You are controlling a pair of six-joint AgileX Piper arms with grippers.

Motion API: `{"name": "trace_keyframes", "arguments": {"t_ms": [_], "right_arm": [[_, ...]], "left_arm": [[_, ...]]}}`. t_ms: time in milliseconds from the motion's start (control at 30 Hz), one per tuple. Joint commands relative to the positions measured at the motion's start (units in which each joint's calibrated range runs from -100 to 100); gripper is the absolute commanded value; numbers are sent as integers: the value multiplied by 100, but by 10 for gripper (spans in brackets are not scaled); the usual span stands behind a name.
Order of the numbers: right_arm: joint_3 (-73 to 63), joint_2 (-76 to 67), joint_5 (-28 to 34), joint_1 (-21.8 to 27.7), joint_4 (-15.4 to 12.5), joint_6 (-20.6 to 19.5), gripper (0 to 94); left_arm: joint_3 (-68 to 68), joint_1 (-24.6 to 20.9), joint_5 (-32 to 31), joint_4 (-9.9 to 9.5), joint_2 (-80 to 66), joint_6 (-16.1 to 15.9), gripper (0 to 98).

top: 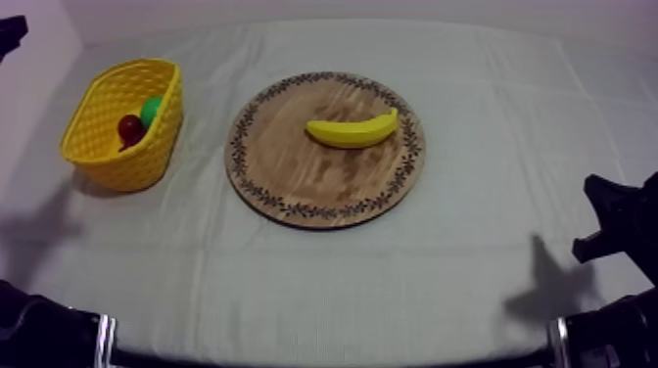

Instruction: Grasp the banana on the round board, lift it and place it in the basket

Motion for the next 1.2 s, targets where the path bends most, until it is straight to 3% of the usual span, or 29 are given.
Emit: {"name": "trace_keyframes", "arguments": {"t_ms": [0, 367, 667, 900, 1167], "right_arm": [[-3, 0, -6, 0, -2, -1, 3], [-3, 0, -6, 0, -2, -3, 3], [-3, 0, -6, 0, -2, -1, 3], [-3, 0, -6, 0, -2, -1, 3], [-3, 0, -6, 0, -2, -1, 3]], "left_arm": [[-657, 46, 126, -7, 522, -18, 0], [-3507, 580, 1322, -8, 2349, 9, 0], [-5233, 1166, 2262, 66, 3495, -330, 0], [-5988, 1445, 2420, 170, 4297, -558, 0], [-6354, 1714, 2448, 114, 5273, -649, 0]]}}
